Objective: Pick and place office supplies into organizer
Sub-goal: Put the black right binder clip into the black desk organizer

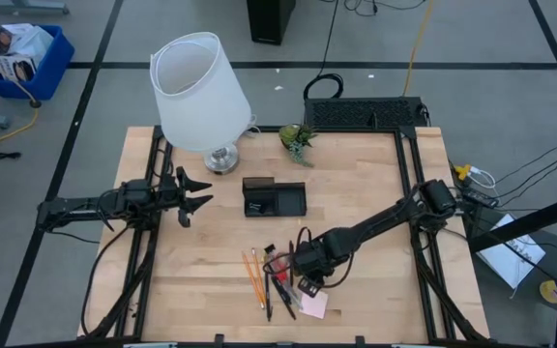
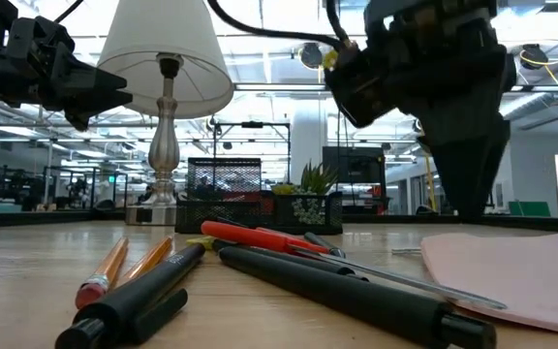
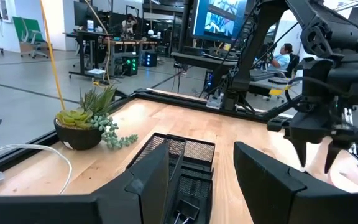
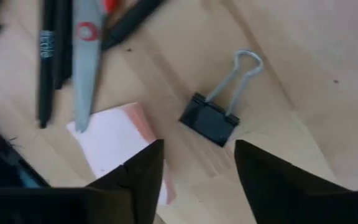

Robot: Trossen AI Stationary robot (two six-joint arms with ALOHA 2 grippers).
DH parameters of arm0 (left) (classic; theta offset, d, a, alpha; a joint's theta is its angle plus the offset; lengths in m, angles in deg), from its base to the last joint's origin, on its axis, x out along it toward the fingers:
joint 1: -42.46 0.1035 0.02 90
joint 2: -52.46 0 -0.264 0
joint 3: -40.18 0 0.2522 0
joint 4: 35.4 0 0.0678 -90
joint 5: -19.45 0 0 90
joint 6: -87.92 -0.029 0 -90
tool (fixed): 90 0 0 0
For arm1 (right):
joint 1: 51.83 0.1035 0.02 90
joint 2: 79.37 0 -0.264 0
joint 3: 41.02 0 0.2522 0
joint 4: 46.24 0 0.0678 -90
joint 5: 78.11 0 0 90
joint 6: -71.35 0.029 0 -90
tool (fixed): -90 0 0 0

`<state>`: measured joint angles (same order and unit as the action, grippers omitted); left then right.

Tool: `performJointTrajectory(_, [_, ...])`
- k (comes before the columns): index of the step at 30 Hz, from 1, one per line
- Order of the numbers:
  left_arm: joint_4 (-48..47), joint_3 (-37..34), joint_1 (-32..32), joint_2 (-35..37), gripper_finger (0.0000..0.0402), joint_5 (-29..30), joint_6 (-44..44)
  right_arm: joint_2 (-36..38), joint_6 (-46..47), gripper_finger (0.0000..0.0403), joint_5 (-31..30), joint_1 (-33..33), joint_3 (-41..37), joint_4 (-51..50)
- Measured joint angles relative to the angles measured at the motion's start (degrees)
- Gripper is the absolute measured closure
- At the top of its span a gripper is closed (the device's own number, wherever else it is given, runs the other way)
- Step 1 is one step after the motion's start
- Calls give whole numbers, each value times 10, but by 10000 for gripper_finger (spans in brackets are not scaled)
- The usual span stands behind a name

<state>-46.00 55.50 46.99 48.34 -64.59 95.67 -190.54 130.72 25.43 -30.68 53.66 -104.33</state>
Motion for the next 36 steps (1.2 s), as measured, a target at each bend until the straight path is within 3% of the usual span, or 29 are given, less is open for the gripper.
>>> performJointTrajectory(8, [0,0,0,0,215,0,0,-3,31,119,-18,-7,0,-1])
performJointTrajectory(14, [0,0,0,0,215,0,0,-26,38,85,-14,-8,2,17])
performJointTrajectory(36, [0,0,0,0,215,0,0,-54,49,112,15,-12,6,13])
